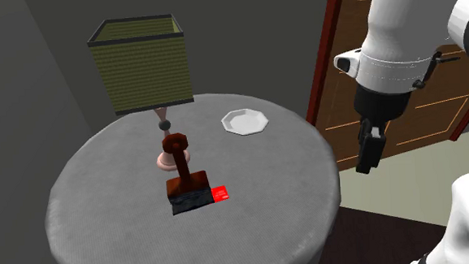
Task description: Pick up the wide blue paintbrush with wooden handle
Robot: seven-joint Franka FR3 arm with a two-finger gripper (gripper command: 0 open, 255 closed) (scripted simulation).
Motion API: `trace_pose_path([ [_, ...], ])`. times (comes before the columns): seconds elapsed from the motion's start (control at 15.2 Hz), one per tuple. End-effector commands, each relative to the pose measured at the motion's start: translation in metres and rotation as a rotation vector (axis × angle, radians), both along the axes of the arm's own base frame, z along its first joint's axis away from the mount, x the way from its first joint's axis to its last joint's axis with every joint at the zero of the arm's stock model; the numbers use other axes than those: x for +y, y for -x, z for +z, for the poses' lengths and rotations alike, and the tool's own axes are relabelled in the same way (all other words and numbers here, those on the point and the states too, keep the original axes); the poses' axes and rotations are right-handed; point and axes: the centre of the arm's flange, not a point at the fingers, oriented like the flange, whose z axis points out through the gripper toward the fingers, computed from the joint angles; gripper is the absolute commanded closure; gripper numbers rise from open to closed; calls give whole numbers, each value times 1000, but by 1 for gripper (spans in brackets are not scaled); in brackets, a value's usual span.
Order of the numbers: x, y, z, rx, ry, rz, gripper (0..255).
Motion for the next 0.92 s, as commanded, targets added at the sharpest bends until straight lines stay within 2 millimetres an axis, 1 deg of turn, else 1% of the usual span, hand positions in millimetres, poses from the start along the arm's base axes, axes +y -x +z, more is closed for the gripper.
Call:
trace_pose_path([
  [0.0, 0, 0, 0, 0, 0, 0, 0],
  [0.46, -37, -70, -34, -73, -86, 148, 0],
  [0.86, -58, -135, -61, -135, -160, 275, 0],
])
